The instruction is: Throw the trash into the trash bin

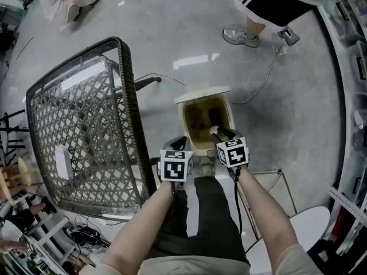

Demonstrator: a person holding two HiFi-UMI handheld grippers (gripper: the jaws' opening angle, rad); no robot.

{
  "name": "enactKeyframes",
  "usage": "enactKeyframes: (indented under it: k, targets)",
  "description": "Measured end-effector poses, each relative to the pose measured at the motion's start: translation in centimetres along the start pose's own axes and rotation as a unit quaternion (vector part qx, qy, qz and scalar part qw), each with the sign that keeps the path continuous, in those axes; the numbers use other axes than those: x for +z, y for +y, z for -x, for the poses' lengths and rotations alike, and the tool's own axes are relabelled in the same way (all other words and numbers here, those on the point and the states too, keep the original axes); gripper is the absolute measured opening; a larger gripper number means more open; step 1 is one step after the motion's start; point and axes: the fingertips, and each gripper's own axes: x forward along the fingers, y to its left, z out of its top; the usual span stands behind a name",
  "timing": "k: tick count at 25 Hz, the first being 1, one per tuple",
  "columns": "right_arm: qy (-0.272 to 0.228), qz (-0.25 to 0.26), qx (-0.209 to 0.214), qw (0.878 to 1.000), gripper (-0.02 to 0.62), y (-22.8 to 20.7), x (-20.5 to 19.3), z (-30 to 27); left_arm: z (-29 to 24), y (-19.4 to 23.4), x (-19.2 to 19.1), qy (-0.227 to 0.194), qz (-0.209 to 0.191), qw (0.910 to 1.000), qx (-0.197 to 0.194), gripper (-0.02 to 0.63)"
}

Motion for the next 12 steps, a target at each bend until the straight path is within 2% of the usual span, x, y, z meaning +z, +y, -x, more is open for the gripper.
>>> enactKeyframes:
  k: [4,7,12]
  targets:
    - [-0.010,-0.002,-0.012,1.000,0.206,0.0,0.5,0.7,0.6,0.0,1.0,-0.014,-0.006,0.9999,0.006,0.002]
    - [-0.016,-0.003,-0.006,1.000,0.206,0.7,1.2,2.7,2.2,-0.8,1.9,-0.022,-0.008,0.9997,0.003,0.002]
    - [-0.047,0.019,-0.003,0.999,0.206,1.4,4.5,7.9,6.1,-2.7,5.1,-0.047,-0.020,0.9987,-0.008,0.002]
